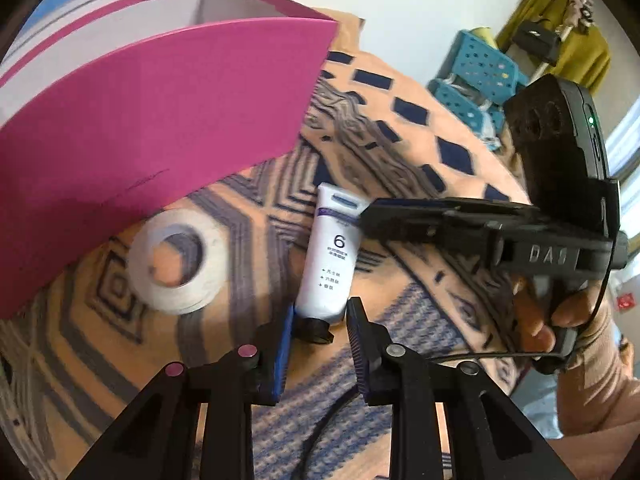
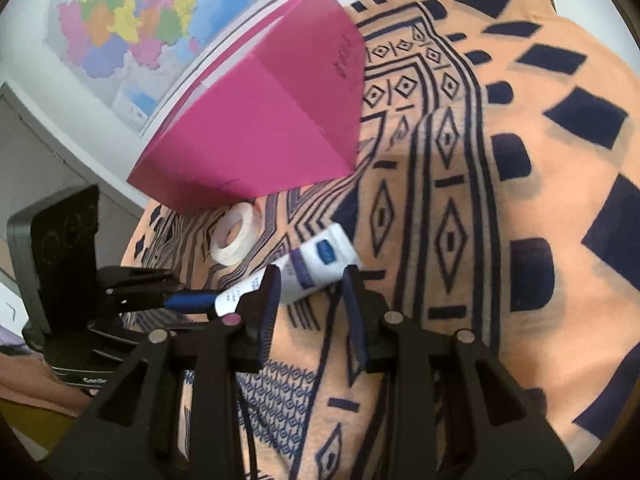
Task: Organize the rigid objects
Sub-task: 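Grasp the white purple-labelled tube by its cap end and lift, then carry the white tube into the magenta box and open the right gripper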
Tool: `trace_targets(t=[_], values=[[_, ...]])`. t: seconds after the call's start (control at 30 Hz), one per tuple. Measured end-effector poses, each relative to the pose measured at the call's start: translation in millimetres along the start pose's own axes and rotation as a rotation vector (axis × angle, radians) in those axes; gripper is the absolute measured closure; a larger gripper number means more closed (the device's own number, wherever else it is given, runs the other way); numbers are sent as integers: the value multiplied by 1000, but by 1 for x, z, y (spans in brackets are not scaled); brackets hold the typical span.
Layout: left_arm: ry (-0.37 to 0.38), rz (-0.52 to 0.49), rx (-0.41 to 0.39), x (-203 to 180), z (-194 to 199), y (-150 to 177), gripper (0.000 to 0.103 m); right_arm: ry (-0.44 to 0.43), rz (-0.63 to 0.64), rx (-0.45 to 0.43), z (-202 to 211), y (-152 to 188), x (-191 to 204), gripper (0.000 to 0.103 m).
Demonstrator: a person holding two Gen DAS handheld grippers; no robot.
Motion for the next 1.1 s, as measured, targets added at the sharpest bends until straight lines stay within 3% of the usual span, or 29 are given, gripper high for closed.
trace_targets(t=[0.2,0.3,0.47,0.57,0.9,1.1], values=[[-57,40,-11,18,10,6,69,1,43,-10,-3,-11,5,68],[-72,67,-18,28,16,8,66,9,42,-2,-9,-15,1,59],[-53,101,-30,29,21,10,66,-13,63,37,-17,-10,8,59],[-32,107,-25,23,19,10,73,-31,65,43,-18,-4,13,59],[-35,131,-32,26,21,8,72,-44,28,8,-13,3,20,54],[4,152,-40,30,27,7,72,-104,-54,-20,-5,1,21,54]])
Point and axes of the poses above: each gripper's, at about its wrist camera, not at the fingertips, and z roughly against the way its jaws point, x to its left, y to its underside, the point moved 10 cm from there along -z, roughly the way its jaws point, and after that the axes turned 9 degrees about -x, right-handed, at the moved point
